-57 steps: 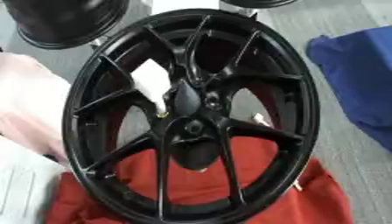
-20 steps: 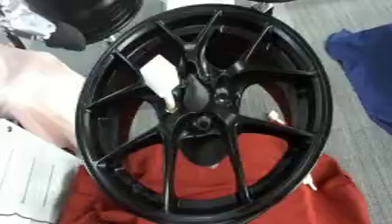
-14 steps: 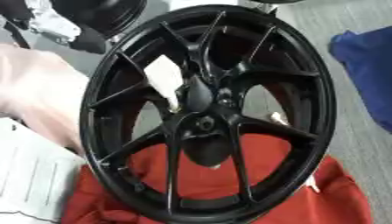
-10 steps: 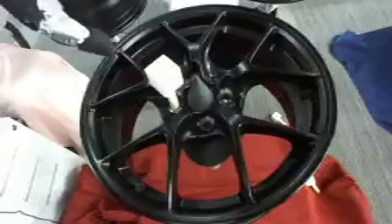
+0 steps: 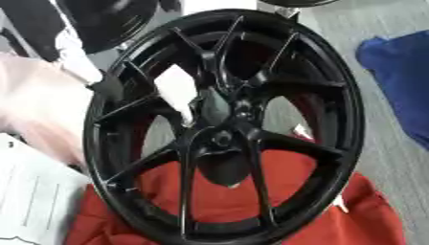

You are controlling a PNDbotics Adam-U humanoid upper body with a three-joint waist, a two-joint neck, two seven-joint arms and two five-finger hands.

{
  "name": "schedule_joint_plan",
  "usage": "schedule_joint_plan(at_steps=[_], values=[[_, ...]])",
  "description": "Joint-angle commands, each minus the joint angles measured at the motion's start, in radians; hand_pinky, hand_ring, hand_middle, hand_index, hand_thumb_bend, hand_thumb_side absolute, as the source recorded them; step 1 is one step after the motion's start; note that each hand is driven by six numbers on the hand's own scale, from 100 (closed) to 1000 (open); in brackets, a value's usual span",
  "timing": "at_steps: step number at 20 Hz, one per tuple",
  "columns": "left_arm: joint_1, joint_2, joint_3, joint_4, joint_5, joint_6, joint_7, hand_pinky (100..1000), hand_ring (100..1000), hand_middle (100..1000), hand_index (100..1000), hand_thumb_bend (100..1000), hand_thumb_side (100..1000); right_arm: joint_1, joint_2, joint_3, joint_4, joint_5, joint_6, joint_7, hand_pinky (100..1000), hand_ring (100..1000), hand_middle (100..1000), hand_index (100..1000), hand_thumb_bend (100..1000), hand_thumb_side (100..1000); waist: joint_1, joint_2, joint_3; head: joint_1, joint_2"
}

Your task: Pull the pin out of the wheel hub.

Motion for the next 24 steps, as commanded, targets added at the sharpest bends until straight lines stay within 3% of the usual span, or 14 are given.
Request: schedule_joint_plan(at_steps=[1, 7, 19, 24], values=[[-0.031, -0.01, -0.013, 0.049, -0.005, -0.007, 0.001, 844, 789, 756, 864, 702, 329, -0.012, -0.019, 0.001, -0.007, 0.009, -0.002, 0.007, 864, 639, 633, 775, 100, 584, -0.011, -0.014, -0.001, 0.01, -0.003], [-0.05, -0.057, -0.03, 0.126, 0.03, -0.016, 0.001, 829, 761, 710, 852, 670, 300, -0.017, -0.017, 0.003, -0.005, 0.006, 0.001, 0.012, 865, 640, 633, 776, 100, 586, -0.012, -0.015, -0.006, 0.018, -0.003], [-0.041, -0.089, -0.062, 0.167, 0.062, -0.036, 0.001, 814, 734, 678, 836, 656, 185, -0.029, -0.015, 0.006, -0.008, -0.004, 0.008, 0.013, 866, 642, 635, 777, 100, 585, -0.012, -0.013, -0.017, 0.024, -0.003], [-0.03, -0.094, -0.059, 0.187, 0.068, -0.038, 0.001, 798, 704, 633, 806, 598, 171, -0.031, -0.012, 0.007, -0.009, -0.007, 0.009, 0.013, 866, 641, 635, 777, 100, 585, -0.013, -0.009, -0.02, 0.025, -0.001]])
